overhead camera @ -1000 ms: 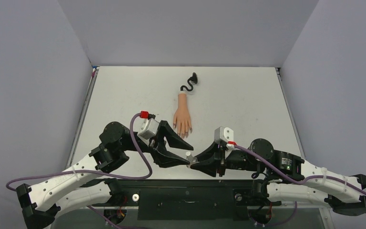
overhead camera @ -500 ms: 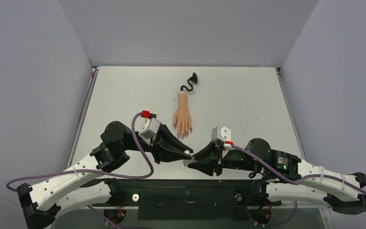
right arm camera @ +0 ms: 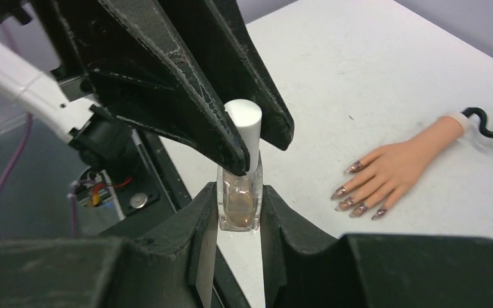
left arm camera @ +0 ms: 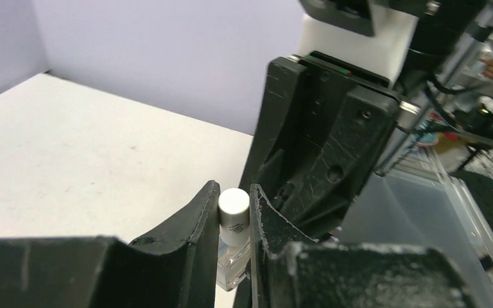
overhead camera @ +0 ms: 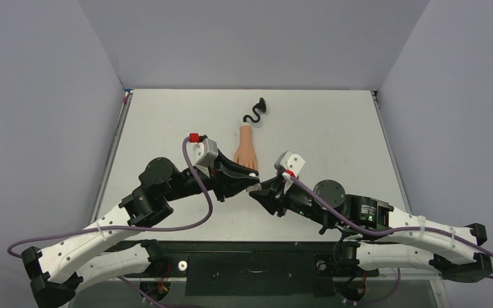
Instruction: Paint the nails
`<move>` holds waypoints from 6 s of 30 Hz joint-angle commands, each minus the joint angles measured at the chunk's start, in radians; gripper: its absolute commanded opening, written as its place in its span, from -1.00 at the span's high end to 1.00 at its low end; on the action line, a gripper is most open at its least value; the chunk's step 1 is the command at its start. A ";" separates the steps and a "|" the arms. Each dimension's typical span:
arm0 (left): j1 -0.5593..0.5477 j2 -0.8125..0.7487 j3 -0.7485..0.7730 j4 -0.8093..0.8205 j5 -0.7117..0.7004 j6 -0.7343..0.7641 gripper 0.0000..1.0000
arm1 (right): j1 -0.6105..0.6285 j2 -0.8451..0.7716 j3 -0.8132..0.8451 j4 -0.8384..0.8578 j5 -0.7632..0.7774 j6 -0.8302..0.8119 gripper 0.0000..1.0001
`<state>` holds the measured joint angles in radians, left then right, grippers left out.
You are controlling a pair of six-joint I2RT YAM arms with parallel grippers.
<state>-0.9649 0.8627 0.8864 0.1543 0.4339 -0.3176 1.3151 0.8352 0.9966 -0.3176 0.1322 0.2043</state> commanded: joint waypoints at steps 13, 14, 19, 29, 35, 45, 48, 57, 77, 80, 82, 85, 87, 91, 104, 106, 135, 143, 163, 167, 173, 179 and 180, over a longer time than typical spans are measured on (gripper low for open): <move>-0.015 0.000 -0.026 -0.044 -0.338 -0.069 1.00 | -0.002 0.046 0.063 0.109 0.292 0.079 1.00; -0.015 -0.013 -0.033 -0.029 -0.337 -0.068 0.99 | -0.002 0.045 0.066 0.104 0.289 0.081 1.00; -0.015 -0.052 -0.049 0.002 -0.283 -0.037 0.51 | -0.004 0.025 0.057 0.101 0.249 0.091 1.00; -0.014 -0.071 -0.033 -0.010 -0.064 0.010 -0.76 | -0.001 -0.009 0.002 0.143 0.098 0.072 1.00; -0.011 -0.088 -0.010 -0.009 0.131 0.051 -0.84 | -0.002 -0.063 -0.028 0.129 -0.088 0.041 1.00; -0.003 -0.086 -0.012 0.042 0.279 0.029 -0.48 | 0.001 -0.104 -0.042 0.109 -0.329 -0.013 1.00; -0.003 -0.090 -0.035 0.116 0.302 -0.011 -0.33 | 0.001 -0.094 -0.028 0.086 -0.330 -0.023 1.00; -0.003 -0.061 -0.006 0.114 0.313 -0.014 0.00 | 0.007 -0.085 -0.034 0.102 -0.351 -0.022 1.00; -0.004 -0.058 -0.038 0.111 0.260 -0.003 1.00 | 0.007 -0.076 -0.030 0.162 -0.269 -0.032 1.00; -0.005 -0.063 -0.034 0.051 0.163 0.011 1.00 | 0.006 -0.074 -0.026 0.165 -0.207 -0.038 1.00; -0.005 -0.067 -0.032 0.018 0.055 0.014 1.00 | 0.007 -0.069 -0.021 0.164 -0.152 -0.039 1.00; -0.005 -0.071 -0.040 -0.008 -0.077 0.007 1.00 | 0.006 -0.039 0.003 0.139 -0.016 -0.040 1.00; -0.005 -0.067 -0.039 -0.021 -0.162 -0.007 1.00 | 0.007 -0.006 0.028 0.112 0.040 -0.041 1.00; -0.006 -0.042 -0.022 -0.056 -0.339 -0.048 1.00 | 0.010 0.064 0.073 0.075 0.132 -0.041 1.00; -0.007 -0.066 -0.074 -0.034 -0.510 -0.097 0.76 | 0.014 0.142 0.105 0.065 0.256 -0.036 1.00; -0.007 -0.064 -0.074 -0.022 -0.503 -0.099 0.67 | 0.015 0.139 0.106 0.063 0.256 -0.036 1.00; 0.016 -0.114 0.080 -0.137 -0.203 -0.027 -0.89 | 0.014 0.002 0.001 0.082 0.189 -0.007 1.00; 0.123 -0.135 0.175 -0.322 0.100 0.083 -0.70 | 0.014 -0.118 -0.044 0.062 -0.081 -0.050 1.00; 0.148 0.010 0.364 -0.549 0.519 0.313 -0.31 | -0.002 -0.147 -0.039 0.017 -0.403 -0.102 1.00; 0.148 0.030 0.345 -0.524 0.532 0.308 -0.23 | -0.010 -0.124 -0.027 0.017 -0.424 -0.113 1.00; 0.149 0.031 0.312 -0.479 0.559 0.275 -0.13 | -0.021 -0.113 -0.027 0.035 -0.437 -0.115 1.00; 0.149 0.051 0.331 -0.539 0.584 0.309 -0.13 | -0.032 -0.105 -0.036 0.058 -0.444 -0.111 1.00; 0.149 0.052 0.331 -0.544 0.582 0.311 -0.13 | -0.033 -0.101 -0.035 0.060 -0.445 -0.111 1.00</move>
<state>-0.8223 0.9051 1.1980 -0.3744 0.9791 -0.0368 1.2934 0.7265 0.9310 -0.3302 -0.2890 0.1005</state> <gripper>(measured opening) 0.567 0.222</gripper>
